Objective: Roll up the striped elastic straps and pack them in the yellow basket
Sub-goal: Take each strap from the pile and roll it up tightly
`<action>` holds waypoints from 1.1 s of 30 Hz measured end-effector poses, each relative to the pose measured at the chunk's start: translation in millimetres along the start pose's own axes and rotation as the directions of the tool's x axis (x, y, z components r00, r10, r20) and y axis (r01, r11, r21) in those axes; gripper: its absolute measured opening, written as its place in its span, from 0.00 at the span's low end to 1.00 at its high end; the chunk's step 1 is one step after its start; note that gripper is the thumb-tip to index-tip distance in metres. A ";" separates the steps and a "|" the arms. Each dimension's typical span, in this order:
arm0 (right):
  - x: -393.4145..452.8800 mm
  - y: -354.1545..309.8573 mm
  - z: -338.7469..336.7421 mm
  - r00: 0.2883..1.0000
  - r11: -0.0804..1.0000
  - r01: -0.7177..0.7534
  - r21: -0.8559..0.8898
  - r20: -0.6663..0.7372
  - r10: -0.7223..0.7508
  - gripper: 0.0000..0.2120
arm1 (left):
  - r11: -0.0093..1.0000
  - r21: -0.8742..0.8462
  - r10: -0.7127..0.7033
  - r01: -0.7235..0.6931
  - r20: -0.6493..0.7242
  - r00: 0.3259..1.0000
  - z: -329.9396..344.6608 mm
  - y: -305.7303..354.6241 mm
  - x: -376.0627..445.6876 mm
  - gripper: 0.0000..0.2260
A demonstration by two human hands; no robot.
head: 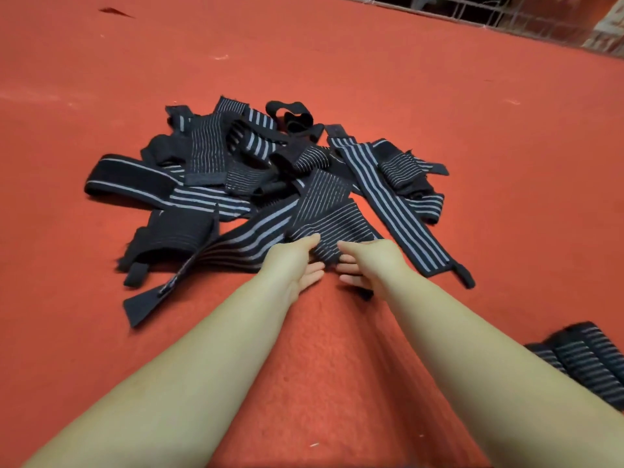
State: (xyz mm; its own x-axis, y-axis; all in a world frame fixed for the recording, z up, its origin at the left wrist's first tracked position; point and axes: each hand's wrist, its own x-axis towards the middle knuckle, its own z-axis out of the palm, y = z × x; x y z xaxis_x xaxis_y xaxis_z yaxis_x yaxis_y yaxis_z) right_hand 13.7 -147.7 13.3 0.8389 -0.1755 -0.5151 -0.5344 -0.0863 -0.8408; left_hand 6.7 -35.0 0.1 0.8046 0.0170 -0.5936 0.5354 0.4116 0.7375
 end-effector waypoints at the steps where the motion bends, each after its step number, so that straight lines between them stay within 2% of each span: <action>1: 3.1 0.0 -1.1 1.000 1.000 -0.017 0.008 -0.004 0.017 0.07 | 1.000 -0.013 -0.004 0.004 0.004 1.000 3.8 2.4 3.8 0.18; 5: 7.2 0.9 -5.3 0.999 0.999 -0.041 -0.003 0.012 0.041 0.14 | 0.980 -0.187 0.060 -0.062 -0.015 0.998 12.1 7.4 13.2 0.12; 7: 6.5 -0.9 -7.4 0.996 0.998 -0.066 0.017 0.058 0.065 0.20 | 0.964 -0.241 0.135 -0.116 0.064 0.989 14.1 7.2 5.8 0.10; 8: 5.0 -3.1 -8.5 0.991 0.993 -0.088 0.078 0.106 0.080 0.21 | 0.959 -0.250 0.168 -0.135 0.117 0.979 14.5 6.4 -0.1 0.11; 10: 0.0 -10.5 -10.3 0.967 0.944 -0.149 0.294 0.241 0.077 0.17 | 0.955 -0.242 0.223 -0.171 0.207 0.953 12.7 4.6 -13.3 0.12; 11: -3.1 -15.2 -11.0 0.954 0.902 -0.166 0.397 0.298 0.045 0.15 | 0.954 -0.225 0.248 -0.196 0.237 0.939 10.5 3.7 -19.1 0.13; 13: -9.6 -23.7 -10.4 0.939 0.861 -0.158 0.484 0.344 -0.020 0.13 | 0.956 -0.177 0.279 -0.236 0.283 0.918 4.4 1.8 -31.0 0.14; 20: -35.2 -42.0 -5.0 0.953 0.906 -0.128 0.404 0.304 -0.001 0.11 | 0.944 -0.003 0.299 -0.331 0.433 0.850 -17.9 -8.0 -64.0 0.15; 22: -38.9 -45.0 -4.4 0.952 0.904 -0.120 0.410 0.306 -0.012 0.12 | 0.912 0.128 0.264 -0.390 0.545 0.796 -20.1 -17.4 -73.7 0.14; 23: -40.2 -48.4 -2.3 0.952 0.893 -0.107 0.437 0.303 -0.035 0.12 | 0.863 0.229 0.226 -0.451 0.623 0.749 -20.1 -24.7 -78.4 0.11; 25: -43.2 -54.9 0.9 0.956 0.895 -0.035 0.444 0.276 -0.100 0.08 | 0.697 0.410 0.148 -0.589 0.721 0.677 -20.3 -37.1 -87.3 0.05; 26: -45.3 -57.4 0.6 0.957 0.920 0.027 0.391 0.256 -0.136 0.07 | 0.654 0.442 0.151 -0.614 0.719 0.678 -20.0 -41.2 -89.4 0.05; 27: -47.7 -58.2 -1.0 0.951 0.942 0.099 0.321 0.247 -0.184 0.09 | 0.667 0.440 0.177 -0.602 0.691 0.701 -20.6 -42.9 -89.1 0.05; 30: -60.0 -51.3 -10.7 0.911 0.924 0.292 0.246 0.223 -0.347 0.11 | 0.845 0.320 0.188 -0.429 0.573 0.798 -27.6 -37.8 -88.4 0.14; 33: -73.4 -40.5 -12.6 0.877 0.876 0.453 0.169 0.095 -0.472 0.09 | 0.851 0.318 0.181 -0.418 0.570 0.802 -43.2 -35.1 -85.8 0.14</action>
State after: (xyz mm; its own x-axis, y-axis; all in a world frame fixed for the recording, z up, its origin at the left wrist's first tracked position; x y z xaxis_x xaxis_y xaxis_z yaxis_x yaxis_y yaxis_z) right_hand -27.6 -143.7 87.2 0.9973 -0.0198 -0.0710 -0.0708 0.0105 -0.9974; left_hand -92.2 -11.6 11.2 0.8883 -0.4310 -0.1586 0.2005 0.0532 0.9783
